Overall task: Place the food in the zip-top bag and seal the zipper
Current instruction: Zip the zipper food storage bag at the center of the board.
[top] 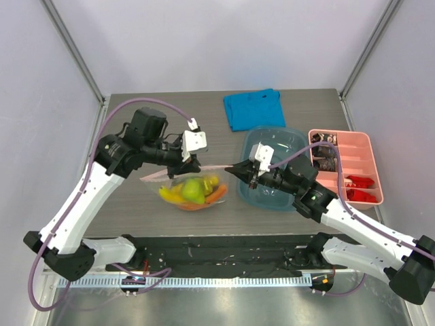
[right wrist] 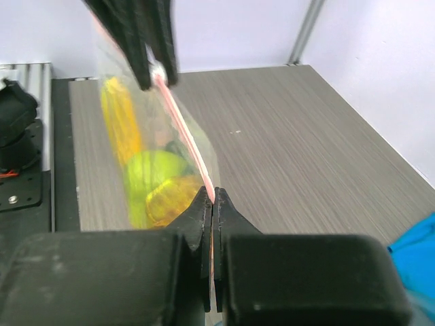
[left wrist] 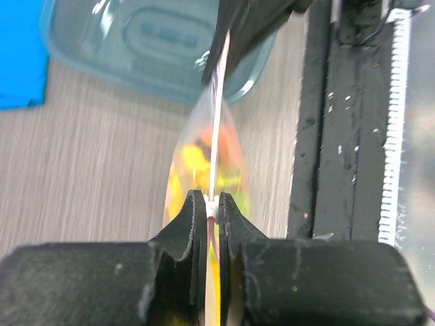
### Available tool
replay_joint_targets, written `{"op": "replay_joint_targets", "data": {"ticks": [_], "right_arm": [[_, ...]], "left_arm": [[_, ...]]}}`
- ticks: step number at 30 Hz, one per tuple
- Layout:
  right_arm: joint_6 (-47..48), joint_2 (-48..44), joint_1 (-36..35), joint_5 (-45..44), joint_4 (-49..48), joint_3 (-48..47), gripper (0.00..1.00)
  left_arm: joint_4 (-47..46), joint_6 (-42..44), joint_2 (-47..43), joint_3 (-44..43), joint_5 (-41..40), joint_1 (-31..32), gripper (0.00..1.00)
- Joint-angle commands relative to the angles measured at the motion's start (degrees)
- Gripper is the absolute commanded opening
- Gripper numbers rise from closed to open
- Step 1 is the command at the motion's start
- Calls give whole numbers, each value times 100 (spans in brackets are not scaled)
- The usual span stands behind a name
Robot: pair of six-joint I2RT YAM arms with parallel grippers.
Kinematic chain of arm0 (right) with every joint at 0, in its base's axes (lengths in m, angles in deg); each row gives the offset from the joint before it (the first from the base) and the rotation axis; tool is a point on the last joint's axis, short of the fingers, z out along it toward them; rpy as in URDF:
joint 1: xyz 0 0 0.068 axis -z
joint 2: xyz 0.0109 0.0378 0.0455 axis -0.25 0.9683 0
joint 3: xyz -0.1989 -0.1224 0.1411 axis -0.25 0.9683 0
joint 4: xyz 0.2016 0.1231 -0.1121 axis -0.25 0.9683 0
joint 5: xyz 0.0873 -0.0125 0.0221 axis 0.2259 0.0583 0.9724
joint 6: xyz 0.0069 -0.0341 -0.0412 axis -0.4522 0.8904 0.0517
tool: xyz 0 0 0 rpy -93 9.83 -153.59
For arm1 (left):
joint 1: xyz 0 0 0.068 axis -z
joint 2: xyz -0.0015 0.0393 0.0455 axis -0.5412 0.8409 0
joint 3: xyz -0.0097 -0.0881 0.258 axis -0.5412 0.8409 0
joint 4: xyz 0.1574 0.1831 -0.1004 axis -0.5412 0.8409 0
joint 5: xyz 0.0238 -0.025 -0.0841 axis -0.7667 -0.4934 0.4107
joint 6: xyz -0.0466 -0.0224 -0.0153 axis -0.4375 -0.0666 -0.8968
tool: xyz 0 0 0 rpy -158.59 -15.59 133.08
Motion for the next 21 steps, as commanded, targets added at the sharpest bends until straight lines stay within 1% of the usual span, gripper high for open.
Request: {"op": "replay_joint_targets", "data": {"ticks": [1,2,3,4,6,7,9,10,13,16,21], "right_arm": [[75,-195,41,-1029,-175,7,1],[75,-195,41,-1145,-175,7,1],[75,-195,33,-1259,-166,15,1],[75,-195,41,-1443,-157,16,1],[57,-195,50,-1550,-122,24,1],[49,-204,50,-1611,-131,33,1],[40,-186,50,-1779,-113,42,1],[22,-186,42,-1840,-96,33,1],[22,-134,42,-1972,-60,-11,1],[57,-99,50,-2025,-78,-2,1],[57,24,41,-1947,-113,-54,1]], "left_arm": [[524,71,-471,191,-901,-294,0],[524,71,-550,322,-1059,-321,0],[506,79,-707,384,-1539,-321,0],[515,132,-778,454,-1762,-321,0],[532,176,-997,604,-2245,-330,0],[585,202,-1068,639,-2665,-330,0],[655,334,-1287,762,-3002,-339,0],[682,360,-1367,806,-3377,-339,0],[795,457,-1578,965,-4169,-339,0],[1015,422,-1640,895,-4566,-339,0],[1253,299,-1825,894,-4735,-339,0]]}}
